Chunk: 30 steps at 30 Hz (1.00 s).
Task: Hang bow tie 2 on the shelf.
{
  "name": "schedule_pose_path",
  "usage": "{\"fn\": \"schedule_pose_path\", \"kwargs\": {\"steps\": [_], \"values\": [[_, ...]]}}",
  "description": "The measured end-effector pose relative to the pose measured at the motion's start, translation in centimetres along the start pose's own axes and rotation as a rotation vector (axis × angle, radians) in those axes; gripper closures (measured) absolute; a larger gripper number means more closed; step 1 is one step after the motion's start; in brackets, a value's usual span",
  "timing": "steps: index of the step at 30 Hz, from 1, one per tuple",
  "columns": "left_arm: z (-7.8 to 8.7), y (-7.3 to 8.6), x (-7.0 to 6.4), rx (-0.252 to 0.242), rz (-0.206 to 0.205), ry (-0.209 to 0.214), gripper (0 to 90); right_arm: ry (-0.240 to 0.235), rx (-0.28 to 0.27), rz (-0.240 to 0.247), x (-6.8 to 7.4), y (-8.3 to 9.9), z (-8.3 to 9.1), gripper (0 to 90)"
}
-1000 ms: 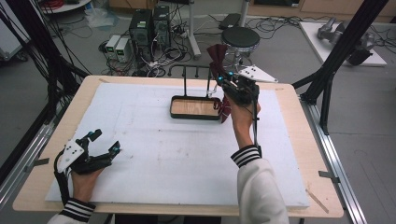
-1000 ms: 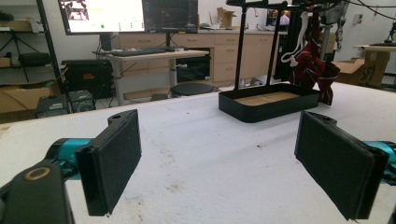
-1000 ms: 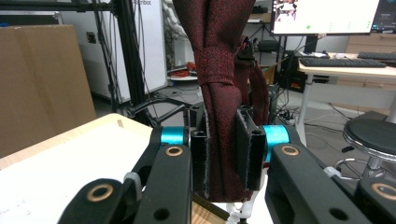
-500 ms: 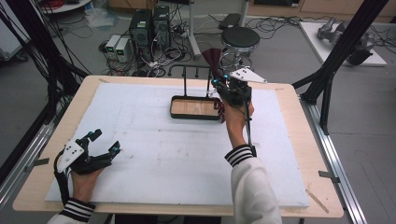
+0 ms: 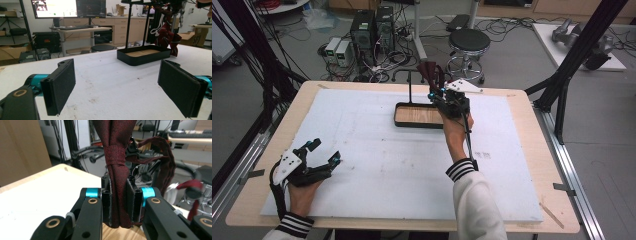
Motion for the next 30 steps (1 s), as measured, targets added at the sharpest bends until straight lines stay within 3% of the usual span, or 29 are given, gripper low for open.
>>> {"fn": "schedule_pose_path", "kwargs": {"steps": [17,21,30], "values": [[0.0,0.0,0.0,0.000,0.001,0.001,15.0,-0.039,0.077,-0.034,0.1,1.3,-1.9,77.5],[0.0,0.0,0.0,0.000,0.001,0.000,15.0,-0.052,0.117,-0.044,0.1,1.7,-2.2,77.3],[0.0,0.0,0.0,0.000,0.002,0.001,15.0,-0.049,0.162,-0.066,-0.7,2.8,-2.6,77.4]]}}
Point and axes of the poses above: each handheld gripper's, and its own axes: z roughly backward along the jaws, y roughly out of its underside, x roughly to its left, the point moved 1 cm from there along -z, roughly forward along the jaws, and after that the axes turned 2 degrees about x, right-handed, at the moved point
